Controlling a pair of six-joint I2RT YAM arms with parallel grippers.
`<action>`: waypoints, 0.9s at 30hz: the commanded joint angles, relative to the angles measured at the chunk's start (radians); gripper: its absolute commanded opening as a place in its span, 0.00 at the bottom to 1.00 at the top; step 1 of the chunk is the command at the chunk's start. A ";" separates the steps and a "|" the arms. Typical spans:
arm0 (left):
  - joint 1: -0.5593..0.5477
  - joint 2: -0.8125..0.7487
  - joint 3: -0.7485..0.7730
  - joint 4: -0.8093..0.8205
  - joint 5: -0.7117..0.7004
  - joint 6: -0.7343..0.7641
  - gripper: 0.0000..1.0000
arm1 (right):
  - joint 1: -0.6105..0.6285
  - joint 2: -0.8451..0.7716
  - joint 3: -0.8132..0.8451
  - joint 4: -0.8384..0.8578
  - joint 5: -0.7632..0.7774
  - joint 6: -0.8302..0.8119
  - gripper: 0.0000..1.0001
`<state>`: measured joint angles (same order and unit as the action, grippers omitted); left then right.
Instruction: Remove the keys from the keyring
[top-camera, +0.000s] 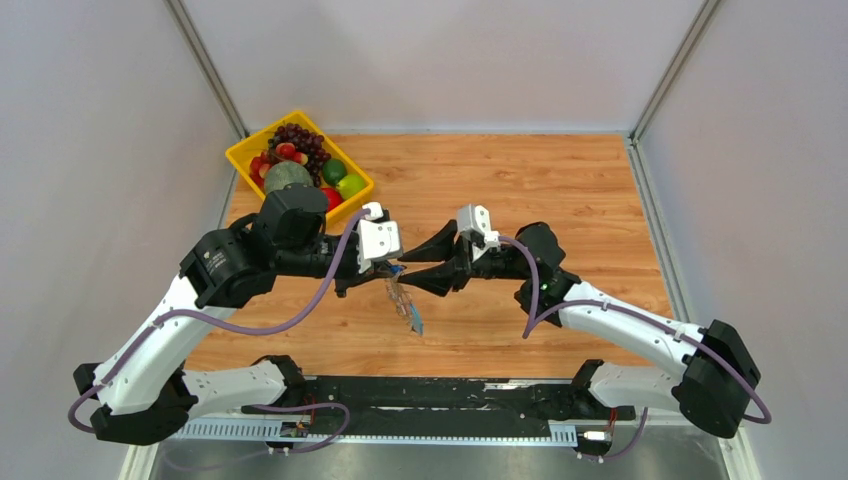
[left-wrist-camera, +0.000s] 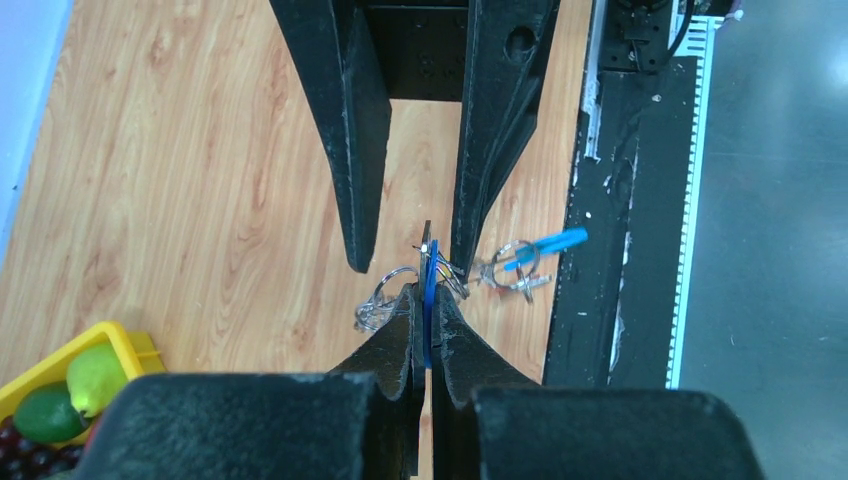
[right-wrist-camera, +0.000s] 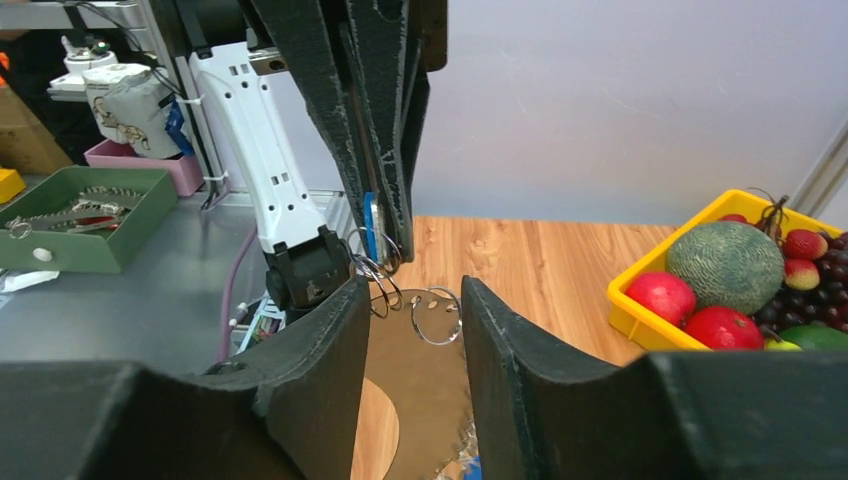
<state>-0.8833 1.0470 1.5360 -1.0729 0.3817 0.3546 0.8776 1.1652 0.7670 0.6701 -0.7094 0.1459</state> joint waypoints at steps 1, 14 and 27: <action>-0.006 -0.008 0.009 0.067 0.045 0.023 0.00 | 0.019 0.018 0.052 0.000 -0.068 -0.025 0.41; -0.006 -0.101 -0.035 0.141 -0.090 0.031 0.00 | 0.018 -0.022 0.048 -0.105 -0.021 -0.028 0.00; -0.007 -0.136 -0.220 0.195 -0.107 0.007 0.00 | 0.013 -0.045 -0.044 0.225 0.172 0.299 0.00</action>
<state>-0.8841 0.9035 1.3548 -0.9344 0.2848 0.3614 0.8894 1.1271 0.7475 0.6827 -0.5938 0.2920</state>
